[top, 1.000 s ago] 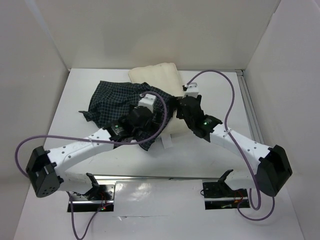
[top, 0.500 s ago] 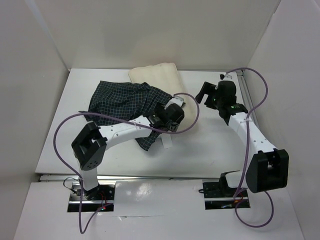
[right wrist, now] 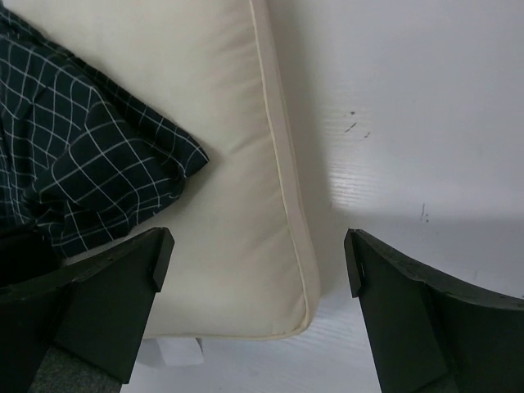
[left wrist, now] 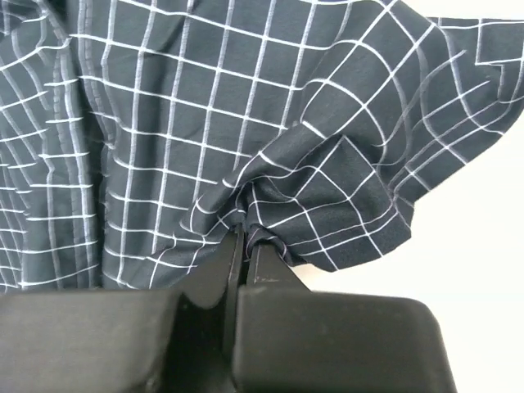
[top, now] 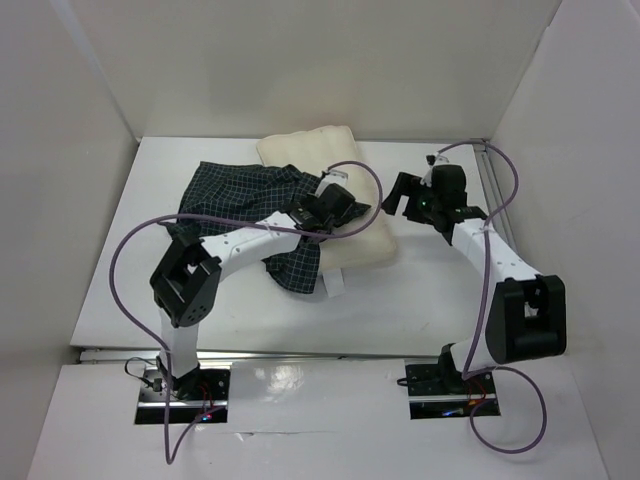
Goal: Put the pillow into the pillowcase
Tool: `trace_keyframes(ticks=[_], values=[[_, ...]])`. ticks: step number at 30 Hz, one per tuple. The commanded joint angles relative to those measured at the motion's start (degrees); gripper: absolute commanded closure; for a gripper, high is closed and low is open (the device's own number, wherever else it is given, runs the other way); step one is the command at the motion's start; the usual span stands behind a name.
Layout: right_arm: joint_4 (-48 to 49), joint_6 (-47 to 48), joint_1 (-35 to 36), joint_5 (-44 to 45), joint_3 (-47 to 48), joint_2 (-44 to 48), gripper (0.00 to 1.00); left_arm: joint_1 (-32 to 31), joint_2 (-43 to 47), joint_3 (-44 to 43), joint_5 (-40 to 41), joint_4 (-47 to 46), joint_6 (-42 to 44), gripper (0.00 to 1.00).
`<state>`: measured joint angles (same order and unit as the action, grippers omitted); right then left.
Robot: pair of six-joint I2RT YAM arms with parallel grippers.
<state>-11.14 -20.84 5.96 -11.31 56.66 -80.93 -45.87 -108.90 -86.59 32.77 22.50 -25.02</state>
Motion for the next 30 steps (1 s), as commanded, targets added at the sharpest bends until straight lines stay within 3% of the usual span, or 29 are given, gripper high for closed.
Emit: trace_keyframes(ticks=[1,5,9,14,15,16,17,22,26,30], values=[[8.1,2.9,0.2,-5.5,-2.1,-2.2,0.0,-0.3,-0.1,-3.2,1.4,0.1,0.5,1.0],[11.1,7.4,1.3,-6.3,-0.2,-8.0,0.0,2.7,8.4,-0.6,4.8,-0.4,-1.3,1.0],[9.6,11.1,5.4,-4.3,7.7,-16.9,0.0,7.5,20.1,5.4,0.2,-4.0,-1.2,1.0],[11.8,11.7,8.3,-6.9,11.5,-25.2,0.02,10.7,26.8,10.0,-4.0,-6.6,-1.2,1.0],[11.3,11.7,8.3,-9.6,12.2,-25.9,0.17,10.7,27.4,10.0,-4.7,-6.6,-1.2,1.0],[11.3,11.0,8.8,-9.6,13.5,-26.6,0.89,10.7,27.4,10.0,-5.9,-6.6,-1.2,1.0],[10.0,8.6,8.8,-6.1,14.2,-26.6,1.0,10.7,27.4,10.0,-5.9,-6.6,-1.2,1.0],[-3.2,4.3,4.5,15.1,16.2,-21.3,1.0,10.2,25.1,9.4,-10.3,-6.1,-1.2,1.0],[-14.2,1.3,-4.3,22.7,17.9,-15.2,1.0,8.3,22.6,8.2,-14.2,-6.7,-0.7,1.0],[-16.8,3.8,-11.6,25.5,16.8,-12.1,1.0,6.1,19.2,7.0,-22.4,-8.7,1.5,1.0]])
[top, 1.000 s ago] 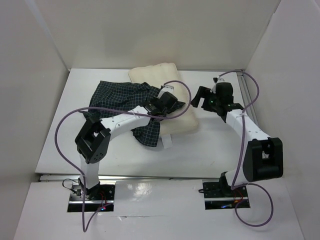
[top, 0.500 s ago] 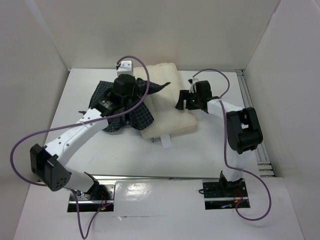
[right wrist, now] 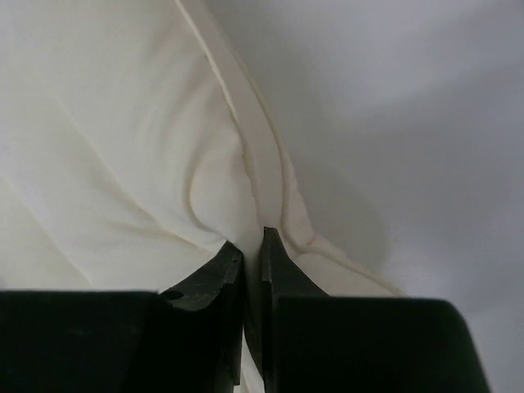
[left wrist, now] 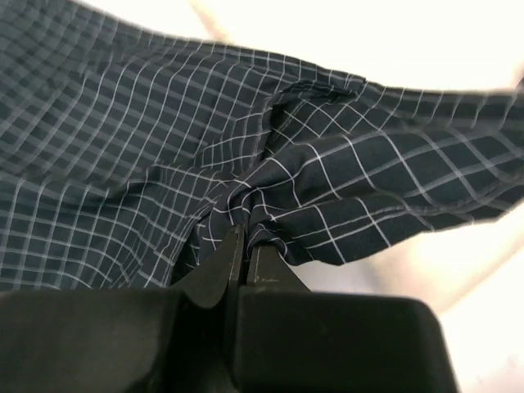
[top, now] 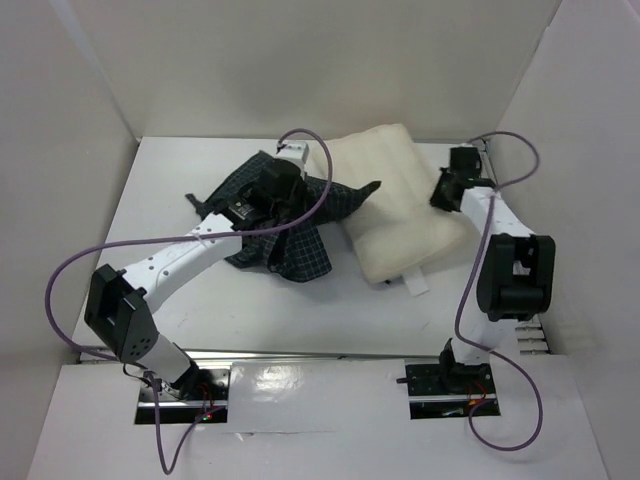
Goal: Put the pillow into the pillowcase
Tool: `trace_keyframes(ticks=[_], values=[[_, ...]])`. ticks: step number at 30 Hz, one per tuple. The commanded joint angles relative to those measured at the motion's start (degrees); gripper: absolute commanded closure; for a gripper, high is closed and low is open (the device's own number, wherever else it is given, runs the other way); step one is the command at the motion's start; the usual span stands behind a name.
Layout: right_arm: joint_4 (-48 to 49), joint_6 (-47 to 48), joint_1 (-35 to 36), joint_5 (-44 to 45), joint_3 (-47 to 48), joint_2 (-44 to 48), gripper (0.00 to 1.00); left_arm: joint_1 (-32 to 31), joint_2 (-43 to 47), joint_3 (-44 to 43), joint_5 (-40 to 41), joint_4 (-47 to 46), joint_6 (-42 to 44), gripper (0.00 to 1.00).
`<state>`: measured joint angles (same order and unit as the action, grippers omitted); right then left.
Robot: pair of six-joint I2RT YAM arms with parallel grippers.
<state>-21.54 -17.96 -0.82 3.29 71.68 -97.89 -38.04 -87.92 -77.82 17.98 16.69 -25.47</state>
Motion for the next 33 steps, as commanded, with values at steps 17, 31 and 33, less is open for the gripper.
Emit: trace_keyframes(ticks=[17,31,33], values=[[-9.4,0.6,9.2,6.7,3.0,18.4,0.0,12.4,1.8,-5.0,6.3,15.4,-11.8,0.0],[-26.2,-1.7,30.6,-23.3,-10.3,37.1,0.01,31.5,-19.9,-5.7,-8.7,6.3,-9.6,0.0],[-27.3,-4.7,33.8,-21.7,-14.5,38.6,0.01,30.9,-22.9,-9.5,-6.5,9.2,-10.5,0.0]])
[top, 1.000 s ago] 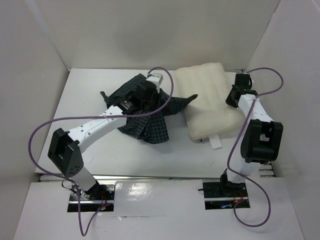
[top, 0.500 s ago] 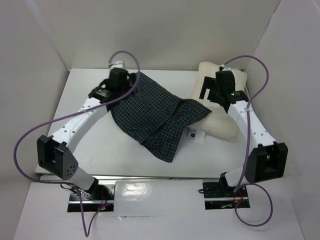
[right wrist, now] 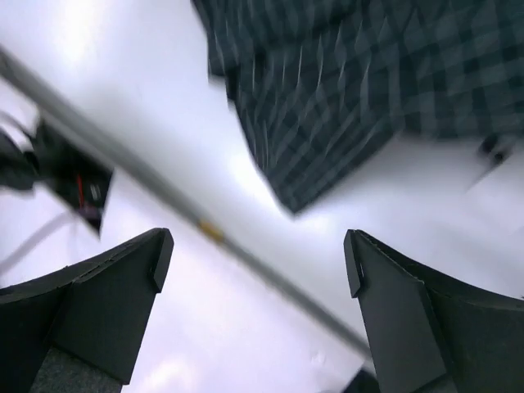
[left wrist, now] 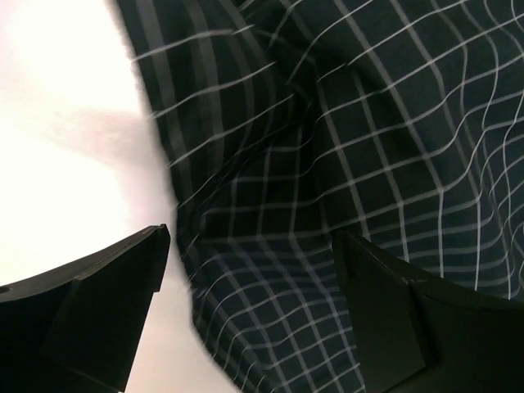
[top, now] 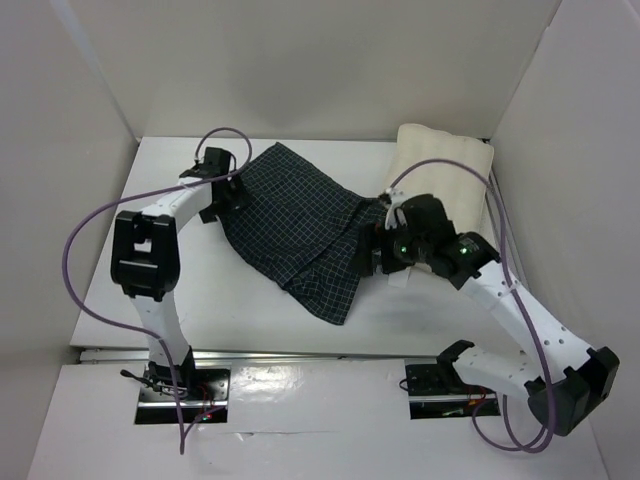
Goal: Put the pillow into the pillowcase
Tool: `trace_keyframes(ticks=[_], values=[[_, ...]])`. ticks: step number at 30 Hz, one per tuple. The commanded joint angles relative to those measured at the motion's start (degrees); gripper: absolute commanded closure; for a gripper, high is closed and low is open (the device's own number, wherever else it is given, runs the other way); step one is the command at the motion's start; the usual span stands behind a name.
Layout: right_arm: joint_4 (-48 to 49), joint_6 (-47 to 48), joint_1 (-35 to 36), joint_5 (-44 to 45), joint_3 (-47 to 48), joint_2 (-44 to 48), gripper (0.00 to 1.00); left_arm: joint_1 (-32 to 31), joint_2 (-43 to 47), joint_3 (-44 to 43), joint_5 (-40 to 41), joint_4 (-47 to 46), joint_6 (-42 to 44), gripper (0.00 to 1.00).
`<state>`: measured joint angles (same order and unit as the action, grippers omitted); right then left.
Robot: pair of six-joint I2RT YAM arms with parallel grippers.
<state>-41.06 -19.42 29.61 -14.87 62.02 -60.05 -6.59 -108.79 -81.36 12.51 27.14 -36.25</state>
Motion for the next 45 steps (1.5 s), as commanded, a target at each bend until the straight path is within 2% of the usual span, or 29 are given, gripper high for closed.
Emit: trace_keyframes(ticks=[1,5,6,8,10,12,13,14,15,19,20,21,23,24,26,28,29,30,31,32,33,34,36,37,38,39,42,43,45], values=[[-7.8,-4.3,4.3,-3.6,-6.3,0.8,0.01,-0.5,-3.3,-7.0,-0.2,-0.3,0.3,0.0],[-2.0,-9.0,7.0,-0.4,-13.7,-1.0,0.01,1.5,-7.0,-7.1,-0.4,0.2,-0.8,0.05],[-0.7,-11.3,7.0,0.9,-14.5,-1.9,0.01,1.5,-7.7,-6.5,-0.4,0.2,-1.4,0.11],[5.5,-12.0,7.0,3.5,-16.7,-4.4,0.02,1.5,-8.4,-6.5,0.3,-0.4,-2.0,0.15],[9.8,-13.0,7.0,6.9,-17.9,-6.0,0.02,2.0,-9.0,-6.5,0.3,-0.4,-2.0,0.25],[15.1,-13.9,7.0,11.6,-18.5,-9.6,0.02,2.0,-9.6,-6.5,0.3,0.1,-2.0,0.52],[18.9,-14.4,7.0,12.8,-19.1,-12.3,0.02,2.0,-9.6,-6.5,0.3,0.1,-2.5,0.78],[18.9,-14.4,7.0,12.8,-19.1,-12.3,0.02,2.0,-9.6,-6.5,0.3,0.1,-2.5,0.94],[23.0,-13.8,7.0,13.5,-19.7,-14.5,0.02,2.5,-9.6,-6.5,0.3,0.6,-3.0,1.0],[33.9,-11.3,7.6,14.1,-20.2,-17.5,0.04,3.6,-6.7,-4.1,1.7,0.6,-2.3,1.0],[35.4,-10.1,7.6,15.0,-18.7,-18.3,0.1,3.6,-5.7,-2.9,1.7,-0.8,-1.7,1.0],[36.7,-9.1,7.6,15.0,-17.6,-19.4,0.25,4.2,-4.5,-2.9,0.9,-0.9,-1.7,1.0],[37.5,-7.3,7.6,16.4,-14.1,-23.1,0.92,4.9,-1.1,-2.0,-0.5,-2.3,-1.1,1.0],[36.8,-6.3,7.6,16.4,-9.2,-24.2,1.0,5.5,-0.1,-2.0,-1.3,-2.8,-1.1,1.0],[35.5,-3.1,7.6,17.8,-3.3,-27.9,1.0,6.2,1.3,-5.4,-1.9,-3.4,0.1,1.0],[33.8,-0.1,5.0,16.9,9.3,-31.2,1.0,7.6,1.3,-11.7,-3.6,-0.6,0.6,1.0],[29.0,0.7,4.0,14.0,15.1,-36.1,1.0,9.0,-0.8,-21.5,-4.2,1.7,0.7,1.0],[25.9,2.0,1.4,12.4,28.5,-39.1,1.0,9.7,-2.3,-27.6,-5.0,4.3,1.2,1.0],[19.2,3.3,-0.9,9.0,43.0,-45.4,1.0,11.1,-5.3,-40.2,-5.0,9.6,2.1,1.0],[16.6,3.3,-1.0,7.5,43.2,-48.5,1.0,11.9,-5.3,-46.6,-5.0,12.0,2.1,1.0],[14.0,5.0,-2.7,6.3,57.2,-51.3,1.0,12.9,-7.9,-52.3,-6.1,14.1,3.0,1.0],[11.6,5.5,-3.4,5.7,63.8,-54.2,1.0,14.0,-8.7,-57.5,-7.1,15.6,3.0,1.0],[7.2,6.8,-4.6,4.0,74.6,-59.8,1.0,18.4,-7.8,-62.5,-11.2,14.8,2.2,1.0],[7.2,6.8,-6.4,1.4,80.8,-60.9,1.0,19.8,-3.8,-60.4,-12.7,13.1,2.1,1.0],[7.2,6.2,-7.3,-2.8,81.7,-60.9,1.0,22.3,-1.1,-57.5,-13.6,11.2,1.5,1.0],[8.8,6.2,-8.1,-5.1,80.8,-60.0,1.0,23.2,1.9,-50.1,-13.6,9.4,1.5,1.0],[16.6,5.6,-9.2,-10.4,64.9,-53.7,1.0,24.4,12.4,-37.5,-12.1,4.5,1.5,1.0],[17.7,6.2,-9.2,-11.7,56.8,-52.7,1.0,24.4,14.5,-29.7,-10.2,4.5,2.1,1.0],[17.7,6.2,-9.7,-13.8,51.0,-52.2,0.99,24.4,20.2,-21.6,-7.6,4.5,1.1,1.0]])
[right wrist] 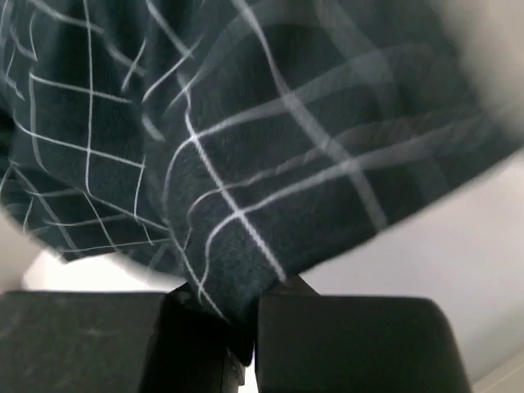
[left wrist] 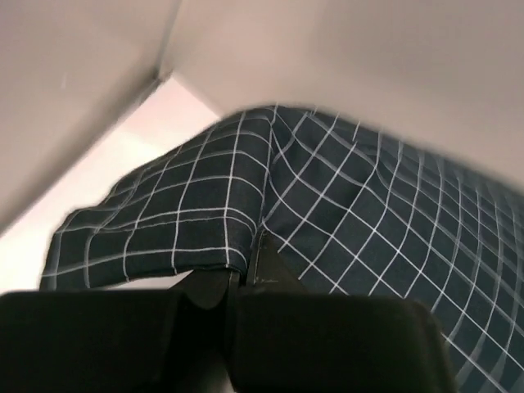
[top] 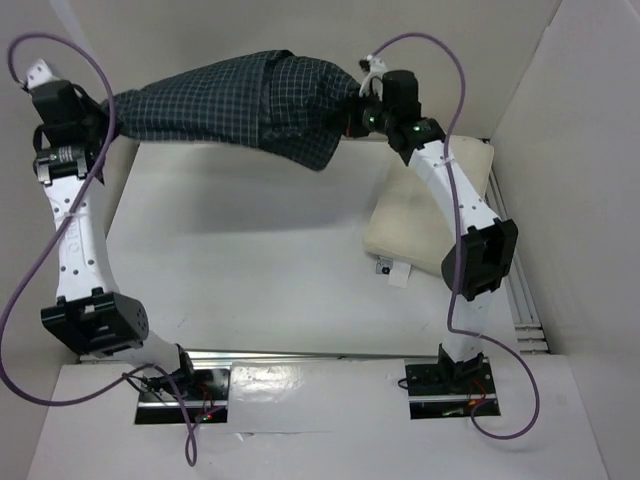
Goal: Put the pillow into the pillowcase
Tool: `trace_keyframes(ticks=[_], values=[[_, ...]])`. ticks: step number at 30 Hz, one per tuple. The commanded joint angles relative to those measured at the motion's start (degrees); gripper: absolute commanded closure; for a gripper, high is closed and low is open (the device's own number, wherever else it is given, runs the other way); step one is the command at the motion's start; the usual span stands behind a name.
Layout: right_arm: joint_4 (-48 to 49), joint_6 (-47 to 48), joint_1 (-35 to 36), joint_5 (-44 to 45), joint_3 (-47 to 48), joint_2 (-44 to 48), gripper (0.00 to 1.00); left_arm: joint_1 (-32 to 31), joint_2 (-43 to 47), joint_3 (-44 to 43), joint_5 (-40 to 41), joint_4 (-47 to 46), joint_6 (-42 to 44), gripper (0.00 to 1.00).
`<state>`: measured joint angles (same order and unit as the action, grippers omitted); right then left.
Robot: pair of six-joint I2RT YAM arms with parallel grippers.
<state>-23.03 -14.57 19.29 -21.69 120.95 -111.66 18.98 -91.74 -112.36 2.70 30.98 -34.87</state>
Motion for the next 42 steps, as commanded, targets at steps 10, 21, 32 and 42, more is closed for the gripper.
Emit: trace_keyframes(ticks=[10,21,32,42], values=[[-4.4,3.2,-0.1,-11.9,-34.2,-2.6,0.66,0.2,15.0,56.4,7.9,-0.8,-8.5,0.76],[-4.3,2.9,-1.4,0.7,-36.1,3.7,0.19,-1.0,9.8,47.6,14.4,9.3,-10.9,0.0],[-8.6,0.9,-10.9,22.7,-18.6,1.2,0.0,-3.4,9.1,33.3,15.3,12.2,-7.9,0.0],[-11.3,5.0,-11.4,25.5,-17.7,-14.5,0.02,-9.8,2.7,31.3,0.1,-0.5,3.4,0.0]])
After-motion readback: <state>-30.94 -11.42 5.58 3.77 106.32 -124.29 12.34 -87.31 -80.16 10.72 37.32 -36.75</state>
